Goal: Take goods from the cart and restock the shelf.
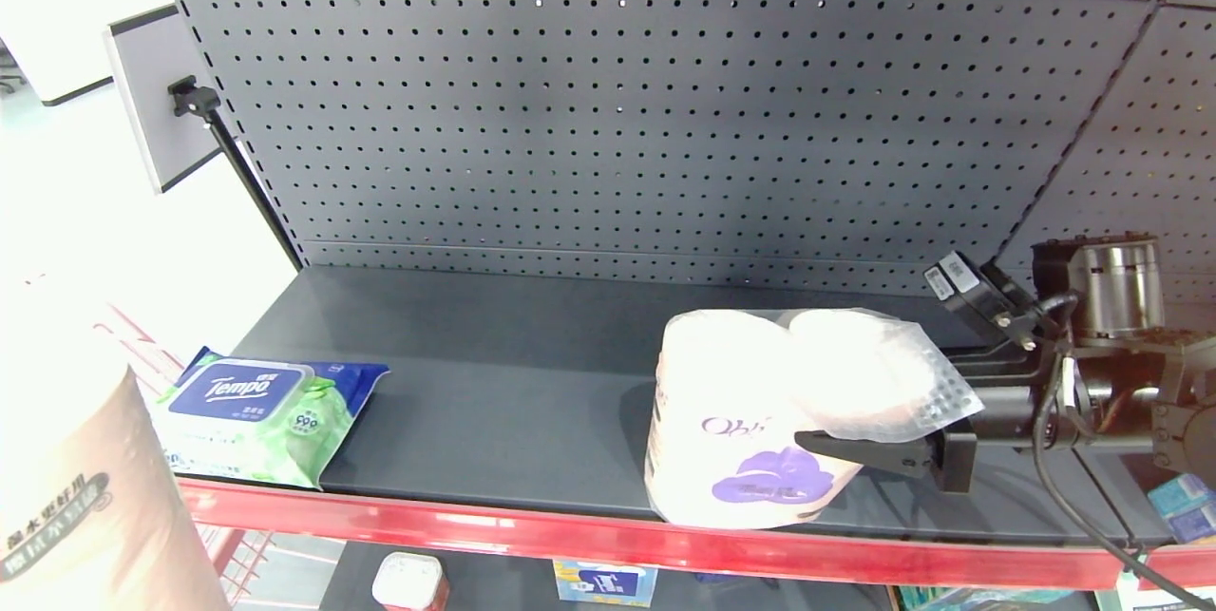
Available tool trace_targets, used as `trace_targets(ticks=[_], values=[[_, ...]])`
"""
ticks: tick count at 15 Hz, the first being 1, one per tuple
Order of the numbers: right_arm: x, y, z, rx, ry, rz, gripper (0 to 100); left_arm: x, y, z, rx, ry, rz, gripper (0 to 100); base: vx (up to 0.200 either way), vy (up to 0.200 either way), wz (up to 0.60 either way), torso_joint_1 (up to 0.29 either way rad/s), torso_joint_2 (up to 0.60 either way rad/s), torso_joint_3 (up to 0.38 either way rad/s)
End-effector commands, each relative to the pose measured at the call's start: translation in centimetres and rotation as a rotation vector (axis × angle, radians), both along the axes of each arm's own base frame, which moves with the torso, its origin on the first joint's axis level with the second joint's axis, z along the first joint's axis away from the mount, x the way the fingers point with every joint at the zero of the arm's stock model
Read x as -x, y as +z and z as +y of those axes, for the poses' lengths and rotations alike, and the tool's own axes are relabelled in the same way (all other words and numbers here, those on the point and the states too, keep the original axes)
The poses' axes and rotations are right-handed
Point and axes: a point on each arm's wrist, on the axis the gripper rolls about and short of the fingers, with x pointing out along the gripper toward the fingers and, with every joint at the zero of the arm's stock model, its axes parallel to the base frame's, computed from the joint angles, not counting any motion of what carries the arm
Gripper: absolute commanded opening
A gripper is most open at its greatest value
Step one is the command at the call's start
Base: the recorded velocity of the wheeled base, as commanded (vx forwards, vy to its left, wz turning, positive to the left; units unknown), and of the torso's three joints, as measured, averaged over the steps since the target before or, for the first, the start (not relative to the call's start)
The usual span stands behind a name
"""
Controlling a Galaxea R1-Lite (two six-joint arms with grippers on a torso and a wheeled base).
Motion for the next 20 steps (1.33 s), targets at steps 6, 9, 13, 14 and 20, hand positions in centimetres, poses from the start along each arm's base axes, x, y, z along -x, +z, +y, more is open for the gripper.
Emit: trace_targets(ticks=[6,9,13,14,20], values=[[0.1,-0.2,0.3,0.004,0.013,0.002,100,0.0,0.0,0.0,0.001,-0.002,0.003,0,0.0,0.0,0.0,0.0,0.0,0.0],[0.6,0.0,0.1,0.001,0.004,0.009,100,-0.1,-0.1,0.0,0.0,-0.001,0.005,0,0.0,0.0,0.0,0.0,0.0,0.0],[2.0,0.3,-1.0,-0.003,-0.026,0.0,100,0.0,-0.1,0.0,0.001,0.001,0.003,0,0.0,0.0,0.0,0.0,0.0,0.0],[2.6,0.4,-1.5,-0.004,-0.04,-0.006,100,0.0,-0.1,0.0,0.001,0.001,0.002,0,0.0,0.0,0.0,0.0,0.0,0.0],[4.7,-0.3,-3.0,0.001,-0.088,0.013,100,0.0,-0.1,0.0,0.001,0.001,0.005,0,0.0,0.0,0.0,0.0,0.0,0.0]])
